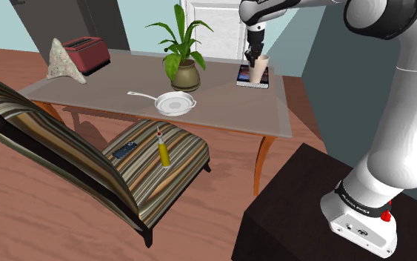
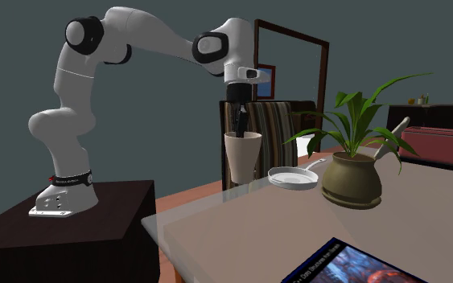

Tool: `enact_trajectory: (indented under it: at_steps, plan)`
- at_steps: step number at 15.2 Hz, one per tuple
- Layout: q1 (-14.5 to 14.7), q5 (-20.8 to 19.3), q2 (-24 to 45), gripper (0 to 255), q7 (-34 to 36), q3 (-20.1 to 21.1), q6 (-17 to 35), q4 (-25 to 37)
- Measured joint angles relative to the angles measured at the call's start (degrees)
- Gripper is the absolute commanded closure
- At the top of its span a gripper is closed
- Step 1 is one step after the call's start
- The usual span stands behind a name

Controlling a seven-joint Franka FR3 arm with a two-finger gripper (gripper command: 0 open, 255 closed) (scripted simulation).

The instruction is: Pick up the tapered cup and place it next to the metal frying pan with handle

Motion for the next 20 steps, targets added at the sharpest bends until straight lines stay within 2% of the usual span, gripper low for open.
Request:
enact_trajectory:
  at_steps: [9,12,20]
  plan:
    - [0.0,-0.1,-0.9,255,-0.5,-0.1,-6.6,5.8]
    - [1.4,-0.1,0.2,255,1.6,0.7,-8.1,8.1]
    - [5.9,0.7,10.0,255,9.0,3.4,-14.4,23.2]
